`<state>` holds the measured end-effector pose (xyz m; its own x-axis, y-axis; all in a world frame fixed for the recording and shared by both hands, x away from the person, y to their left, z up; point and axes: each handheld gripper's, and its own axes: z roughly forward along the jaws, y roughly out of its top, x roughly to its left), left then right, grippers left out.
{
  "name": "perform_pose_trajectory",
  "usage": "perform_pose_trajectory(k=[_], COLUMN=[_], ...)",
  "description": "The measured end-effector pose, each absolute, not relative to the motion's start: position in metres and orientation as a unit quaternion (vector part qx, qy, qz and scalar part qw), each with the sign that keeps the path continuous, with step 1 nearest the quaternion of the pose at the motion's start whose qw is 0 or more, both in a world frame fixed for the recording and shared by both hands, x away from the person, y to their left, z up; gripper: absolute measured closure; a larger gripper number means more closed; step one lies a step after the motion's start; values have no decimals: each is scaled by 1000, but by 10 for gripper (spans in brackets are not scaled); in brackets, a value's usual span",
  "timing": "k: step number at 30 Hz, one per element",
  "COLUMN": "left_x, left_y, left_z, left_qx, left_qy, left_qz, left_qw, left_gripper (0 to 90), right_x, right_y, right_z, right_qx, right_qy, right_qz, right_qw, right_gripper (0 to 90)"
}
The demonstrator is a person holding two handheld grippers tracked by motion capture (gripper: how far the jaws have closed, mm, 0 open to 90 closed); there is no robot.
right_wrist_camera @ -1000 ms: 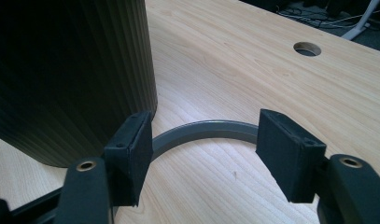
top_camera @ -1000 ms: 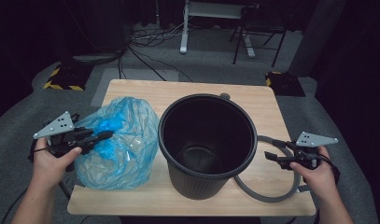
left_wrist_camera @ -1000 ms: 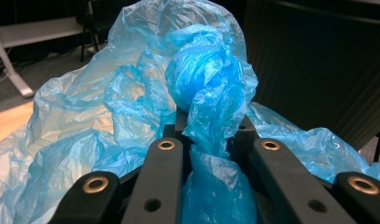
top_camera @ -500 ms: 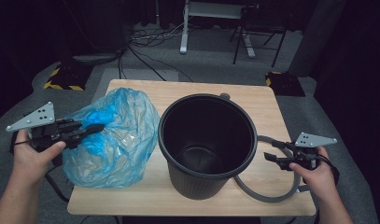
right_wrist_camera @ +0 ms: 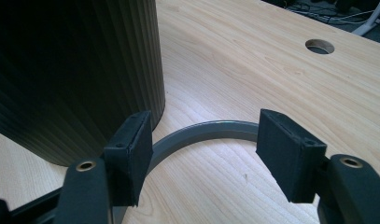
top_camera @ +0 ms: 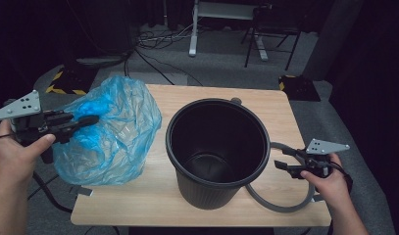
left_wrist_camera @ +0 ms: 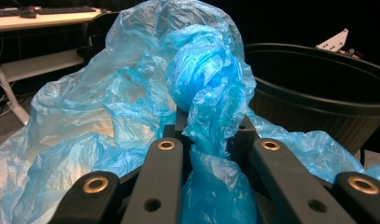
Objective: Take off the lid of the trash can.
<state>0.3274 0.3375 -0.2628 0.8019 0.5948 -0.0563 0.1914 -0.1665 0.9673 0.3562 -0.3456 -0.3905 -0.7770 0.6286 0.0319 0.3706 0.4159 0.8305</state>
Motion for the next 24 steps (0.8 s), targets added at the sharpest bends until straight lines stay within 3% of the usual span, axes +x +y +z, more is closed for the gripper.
perform_pose_trajectory(k=[24], left_x=[351], left_y=[310], left_z=[-216], left_qx=[729], left_qy=[259], left_qz=[192], left_qw=[604], left_gripper=[793], right_x=[355], right_y=[-342], right_z=[-396], right_qx=[299], right_qy=[831], right_qz=[448], right_qw=[138], right_gripper=[364])
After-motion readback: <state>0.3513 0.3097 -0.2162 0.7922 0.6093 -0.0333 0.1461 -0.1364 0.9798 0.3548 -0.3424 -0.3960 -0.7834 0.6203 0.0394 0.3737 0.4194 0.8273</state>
